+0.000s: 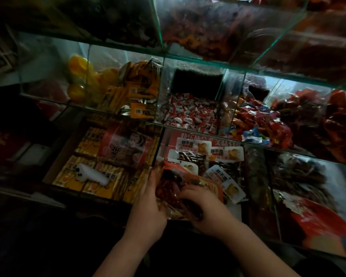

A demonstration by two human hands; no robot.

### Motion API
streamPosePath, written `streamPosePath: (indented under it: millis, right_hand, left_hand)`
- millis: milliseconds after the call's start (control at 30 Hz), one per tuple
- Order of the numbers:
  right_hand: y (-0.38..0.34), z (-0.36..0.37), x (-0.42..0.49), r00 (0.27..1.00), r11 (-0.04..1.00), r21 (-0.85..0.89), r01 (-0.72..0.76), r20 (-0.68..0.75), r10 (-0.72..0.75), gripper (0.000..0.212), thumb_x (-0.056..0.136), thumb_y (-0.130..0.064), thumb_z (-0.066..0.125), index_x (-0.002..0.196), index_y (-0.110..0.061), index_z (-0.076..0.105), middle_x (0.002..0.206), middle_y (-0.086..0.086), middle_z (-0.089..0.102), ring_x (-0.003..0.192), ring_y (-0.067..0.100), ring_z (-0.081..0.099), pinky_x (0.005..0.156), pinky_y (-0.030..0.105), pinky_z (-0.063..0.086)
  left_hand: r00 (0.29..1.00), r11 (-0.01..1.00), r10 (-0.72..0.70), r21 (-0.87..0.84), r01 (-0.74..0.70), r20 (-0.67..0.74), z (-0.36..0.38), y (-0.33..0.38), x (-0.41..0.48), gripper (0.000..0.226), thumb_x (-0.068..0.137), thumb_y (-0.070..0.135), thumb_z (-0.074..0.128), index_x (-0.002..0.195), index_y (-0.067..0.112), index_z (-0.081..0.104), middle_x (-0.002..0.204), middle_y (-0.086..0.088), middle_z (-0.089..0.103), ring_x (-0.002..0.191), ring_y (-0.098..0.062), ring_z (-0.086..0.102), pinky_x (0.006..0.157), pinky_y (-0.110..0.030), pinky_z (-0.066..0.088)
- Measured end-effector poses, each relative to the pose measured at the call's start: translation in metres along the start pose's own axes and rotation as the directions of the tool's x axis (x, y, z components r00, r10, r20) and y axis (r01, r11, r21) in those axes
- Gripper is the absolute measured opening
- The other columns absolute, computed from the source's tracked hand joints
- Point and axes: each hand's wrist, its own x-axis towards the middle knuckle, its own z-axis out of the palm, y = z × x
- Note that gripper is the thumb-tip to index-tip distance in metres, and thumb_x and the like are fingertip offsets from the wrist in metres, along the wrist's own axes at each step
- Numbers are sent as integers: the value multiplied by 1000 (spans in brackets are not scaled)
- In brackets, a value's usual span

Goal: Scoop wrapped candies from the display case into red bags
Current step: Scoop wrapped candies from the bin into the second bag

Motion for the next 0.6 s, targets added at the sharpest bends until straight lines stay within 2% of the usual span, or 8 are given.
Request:
streamPosePath:
  millis: [67,167,233,300,367,433,533,600]
  right_hand:
    - [1,3,3,999,1000,-27,-1,38,2,32,89,-19,71,121,-18,71,124,-3,66,116,14,62,100,32,51]
    - [6,10,3,993,995,90,-51,-98,60,17,93,-16,71,109,-17,76,110,-6,73,105,10,68,94,31,54]
    - [8,11,0,973,962,225,-154,-132,187,13,92,-17,72,96,-30,77,97,-17,75,95,0,69,85,21,54]
    - [8,10,-1,938,910,320,-265,-134,320,25,90,-17,74,83,-41,75,90,-21,75,90,-5,69,79,13,50]
    - [10,8,1,878,815,458,-356,-134,459,27,88,-17,75,73,-40,78,84,-18,76,82,-6,69,71,9,49]
    - [11,7,3,801,677,607,-417,-108,589,24,86,-19,76,70,-37,80,77,-14,77,72,-3,70,62,11,51]
    - [7,8,6,675,446,805,-390,-80,734,6,77,-29,77,73,-30,80,74,4,79,78,25,77,71,36,60]
    - [3,6,4,632,322,900,-294,-70,772,10,69,-34,79,76,-27,81,76,9,79,74,29,79,67,40,63]
  left_hand:
    - [1000,1000,7,-2,-7,-7,2,-1,1,100,93,16,66,160,46,-1,165,27,7,148,-1,21,119,-27,27]
    - [1000,1000,6,6,-6,-4,6,-3,0,102,94,15,66,159,47,-6,162,34,0,148,1,18,113,-21,20]
    - [1000,1000,-11,17,11,8,6,-3,-1,103,94,12,65,159,47,-8,162,35,-3,151,-4,17,113,-21,21]
    - [1000,999,-18,27,18,14,5,-2,-1,104,94,13,66,159,47,-9,158,38,-4,151,-4,17,113,-21,22]
    - [1000,1000,-10,29,10,13,3,0,-1,103,94,16,67,159,46,-8,156,40,-4,151,-3,15,115,-21,20]
    - [1000,1000,3,12,-3,13,2,3,-1,102,92,22,69,161,44,-3,163,33,-2,152,-4,15,120,-26,21]
    - [999,999,40,7,-40,13,3,8,-1,100,91,24,70,161,42,1,166,27,5,153,-5,17,123,-33,26]
    - [999,999,41,6,-41,22,3,9,-2,103,90,27,71,161,42,-1,165,28,2,153,-3,15,123,-34,26]
